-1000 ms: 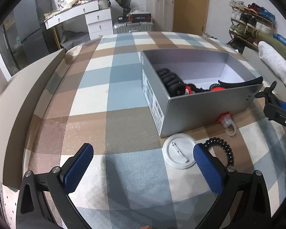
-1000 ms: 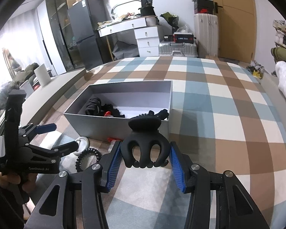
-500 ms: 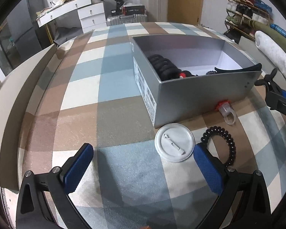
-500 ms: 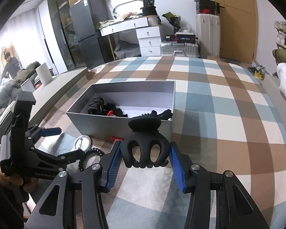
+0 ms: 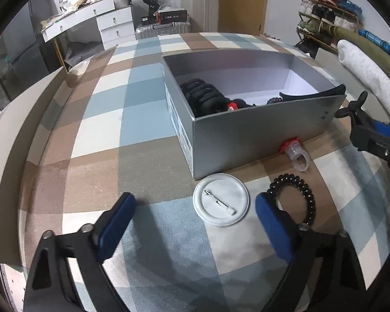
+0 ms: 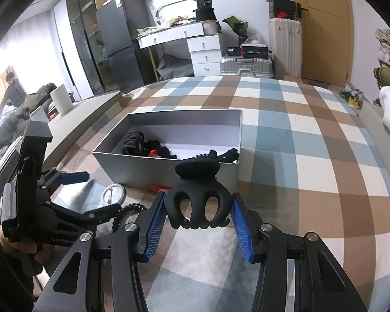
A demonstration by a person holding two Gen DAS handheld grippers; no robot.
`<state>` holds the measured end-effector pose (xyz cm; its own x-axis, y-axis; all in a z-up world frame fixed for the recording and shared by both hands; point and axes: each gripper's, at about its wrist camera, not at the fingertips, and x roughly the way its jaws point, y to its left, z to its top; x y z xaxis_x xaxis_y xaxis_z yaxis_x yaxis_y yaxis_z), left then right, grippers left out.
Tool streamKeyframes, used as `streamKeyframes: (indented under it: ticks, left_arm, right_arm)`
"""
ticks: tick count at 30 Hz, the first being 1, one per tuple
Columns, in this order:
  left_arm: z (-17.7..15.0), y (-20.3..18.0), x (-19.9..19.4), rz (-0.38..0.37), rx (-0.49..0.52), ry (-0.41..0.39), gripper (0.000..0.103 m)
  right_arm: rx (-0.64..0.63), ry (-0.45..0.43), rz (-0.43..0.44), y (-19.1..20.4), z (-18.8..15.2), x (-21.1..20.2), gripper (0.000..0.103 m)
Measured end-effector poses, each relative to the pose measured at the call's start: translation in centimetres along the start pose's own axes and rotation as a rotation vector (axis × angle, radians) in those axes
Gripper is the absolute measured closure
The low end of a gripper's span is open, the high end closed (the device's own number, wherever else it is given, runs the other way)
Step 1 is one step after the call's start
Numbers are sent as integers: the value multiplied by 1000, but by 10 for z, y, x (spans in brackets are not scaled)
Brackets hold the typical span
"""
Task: Organize jewelry
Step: 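Lift the claw clip with the right tool while the left tool moves to the white round badge, then grasp the white round badge with the left gripper while the right holds the claw clip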
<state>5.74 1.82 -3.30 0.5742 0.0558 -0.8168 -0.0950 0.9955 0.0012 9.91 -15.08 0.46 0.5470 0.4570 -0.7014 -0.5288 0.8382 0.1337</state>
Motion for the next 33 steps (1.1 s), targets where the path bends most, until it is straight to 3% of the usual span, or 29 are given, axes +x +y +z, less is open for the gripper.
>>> streamKeyframes:
  ticks: [8, 33]
  left_arm:
    - [0, -8, -6, -36, 45, -31, 66]
    - [4, -9, -22, -83, 48, -99, 66]
  right_arm:
    - [0, 9, -5, 1, -1, 1, 55]
    - [10, 42, -26, -5, -3, 5, 55]
